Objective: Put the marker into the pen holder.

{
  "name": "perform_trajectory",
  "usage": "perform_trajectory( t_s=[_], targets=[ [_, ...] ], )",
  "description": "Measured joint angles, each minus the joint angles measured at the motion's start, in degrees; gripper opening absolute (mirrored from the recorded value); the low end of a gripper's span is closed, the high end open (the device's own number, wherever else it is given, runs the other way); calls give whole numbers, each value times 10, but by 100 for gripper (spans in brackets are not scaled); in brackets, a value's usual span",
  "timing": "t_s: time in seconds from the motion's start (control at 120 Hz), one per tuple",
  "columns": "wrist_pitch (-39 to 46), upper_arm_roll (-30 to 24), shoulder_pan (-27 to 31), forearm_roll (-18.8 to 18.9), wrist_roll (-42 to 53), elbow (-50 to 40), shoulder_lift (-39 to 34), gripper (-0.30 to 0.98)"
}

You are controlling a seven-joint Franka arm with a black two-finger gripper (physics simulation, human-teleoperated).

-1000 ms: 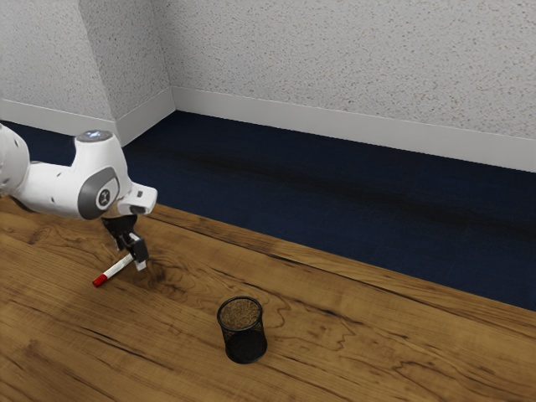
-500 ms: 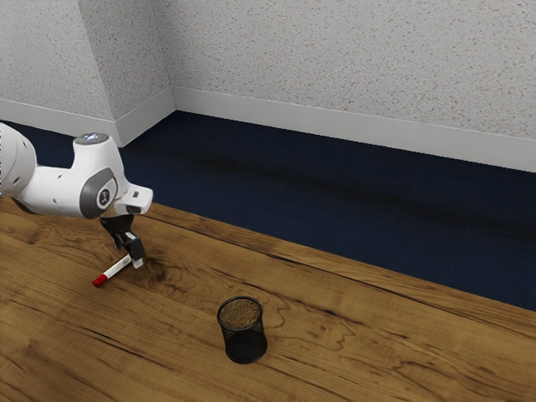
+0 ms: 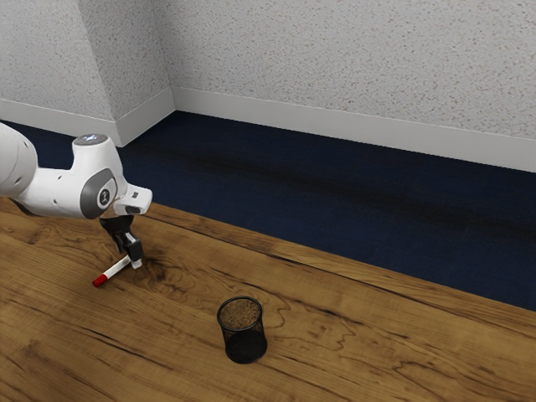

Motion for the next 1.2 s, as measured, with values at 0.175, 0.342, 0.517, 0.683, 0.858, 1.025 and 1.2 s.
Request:
perform_trajectory(
  t_s=[0.175,0.342,0.517,0.683,0.858,1.025,1.2],
  targets=[
    [-1,0,1,-5,4,-1,-1,34],
    [-2,0,1,-10,6,-2,0,23],
    [-2,1,1,-14,8,-3,1,13],
    [-1,1,2,-16,8,-3,0,0],
    [1,1,2,-12,2,-3,-3,-8],
    [3,1,-2,-8,-6,-3,-23,-10],
    [-4,-1,-58,-14,-13,-3,-91,-10]
  ],
)
